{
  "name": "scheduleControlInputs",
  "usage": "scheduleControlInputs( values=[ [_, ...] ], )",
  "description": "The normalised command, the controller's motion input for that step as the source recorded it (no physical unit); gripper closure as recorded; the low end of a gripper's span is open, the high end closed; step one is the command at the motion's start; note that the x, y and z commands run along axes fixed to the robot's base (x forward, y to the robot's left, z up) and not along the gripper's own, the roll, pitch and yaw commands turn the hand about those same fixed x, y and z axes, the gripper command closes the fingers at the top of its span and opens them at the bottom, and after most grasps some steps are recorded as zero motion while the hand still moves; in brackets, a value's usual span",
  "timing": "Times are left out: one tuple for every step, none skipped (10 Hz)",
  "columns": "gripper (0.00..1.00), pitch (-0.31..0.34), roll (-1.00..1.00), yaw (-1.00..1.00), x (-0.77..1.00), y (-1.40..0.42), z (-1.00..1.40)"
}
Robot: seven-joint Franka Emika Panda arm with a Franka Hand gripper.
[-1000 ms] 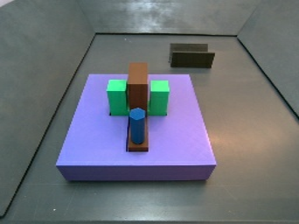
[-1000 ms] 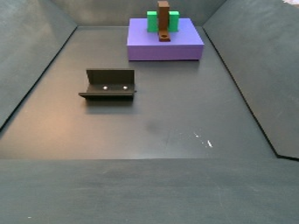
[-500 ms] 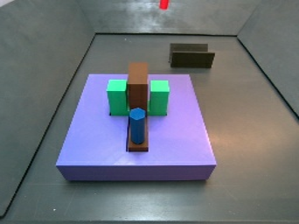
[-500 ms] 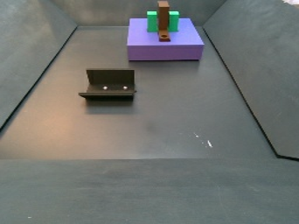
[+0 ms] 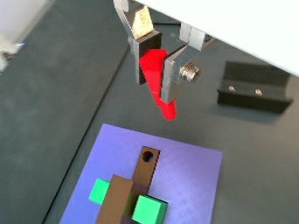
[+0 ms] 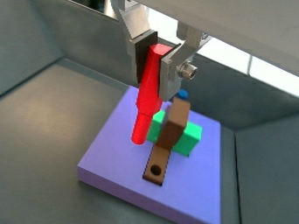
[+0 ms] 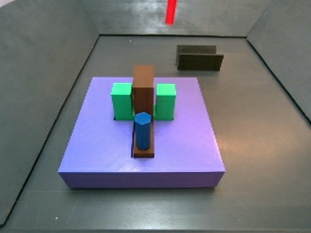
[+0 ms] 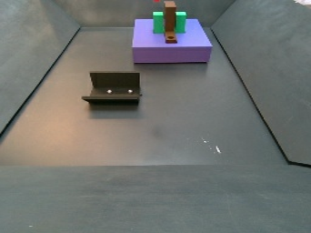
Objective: Pick up the red object. Move up. Place the red object on the fixture. Regrasp the red object. Move to above the board. Insert the red object.
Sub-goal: Insert the red object.
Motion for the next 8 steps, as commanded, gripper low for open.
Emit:
scheduleControlInputs(
  values=[
    [1.0,-0.17,-0.28,-0.64,-0.15,0.0,-0.5],
    [1.0,-0.171,-0.25,-0.55,-0.15,0.05,-0.55],
    [1.0,-0.167,-0.25,-0.45,-0.12,0.07,-0.56],
    [1.0,-0.154,-0.25,-0.27,-0.11,0.09,-0.6],
    [1.0,-0.153,-0.28,-0.36,-0.12,0.0,-0.54],
    [1.0,0.0,-0.37,-0.48,-0.12,-0.02,-0.36],
    [1.0,0.143,-0.39,-0.43,-0.21,-0.11,-0.22],
    [1.0,0.171,-0.4,-0.35,-0.18,-0.17,-0.16]
  ],
)
